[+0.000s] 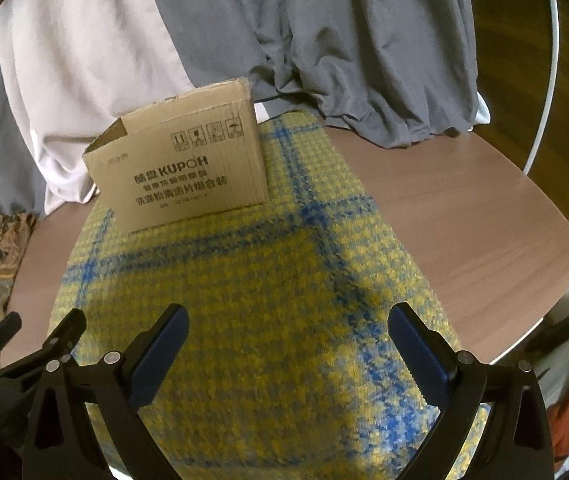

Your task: Organize objects

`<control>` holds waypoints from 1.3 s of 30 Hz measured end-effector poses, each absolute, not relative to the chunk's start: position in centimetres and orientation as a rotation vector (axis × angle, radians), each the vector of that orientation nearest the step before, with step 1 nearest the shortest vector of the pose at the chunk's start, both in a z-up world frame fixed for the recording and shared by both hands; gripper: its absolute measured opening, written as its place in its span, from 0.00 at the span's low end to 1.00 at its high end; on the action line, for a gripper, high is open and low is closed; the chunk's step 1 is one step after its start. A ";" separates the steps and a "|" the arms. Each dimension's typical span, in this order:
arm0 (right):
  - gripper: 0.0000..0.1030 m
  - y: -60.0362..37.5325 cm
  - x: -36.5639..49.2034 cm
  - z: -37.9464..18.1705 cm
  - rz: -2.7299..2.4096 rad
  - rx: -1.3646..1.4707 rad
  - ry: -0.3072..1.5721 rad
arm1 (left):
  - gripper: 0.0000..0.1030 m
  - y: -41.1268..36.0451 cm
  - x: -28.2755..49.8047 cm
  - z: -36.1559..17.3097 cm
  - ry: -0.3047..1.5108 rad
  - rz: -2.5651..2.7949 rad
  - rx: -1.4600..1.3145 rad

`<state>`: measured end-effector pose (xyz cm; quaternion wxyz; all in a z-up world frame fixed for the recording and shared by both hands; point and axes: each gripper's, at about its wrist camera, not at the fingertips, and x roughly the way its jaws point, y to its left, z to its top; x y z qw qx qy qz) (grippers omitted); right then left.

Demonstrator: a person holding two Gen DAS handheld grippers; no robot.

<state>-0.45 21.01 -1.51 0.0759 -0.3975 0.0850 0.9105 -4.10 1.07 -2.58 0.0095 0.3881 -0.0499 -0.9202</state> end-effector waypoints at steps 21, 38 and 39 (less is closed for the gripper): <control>0.97 20.2 0.7 -3.9 2.735 -1.246 0.209 | 0.99 1.0 -3.2 -5.8 -0.133 -2.849 1.310; 0.97 20.3 0.8 -4.4 2.731 -1.269 0.224 | 0.99 1.1 -3.0 -5.8 -0.157 -2.851 1.309; 0.97 20.3 0.8 -4.4 2.731 -1.270 0.224 | 0.99 1.2 -3.0 -5.8 -0.159 -2.850 1.310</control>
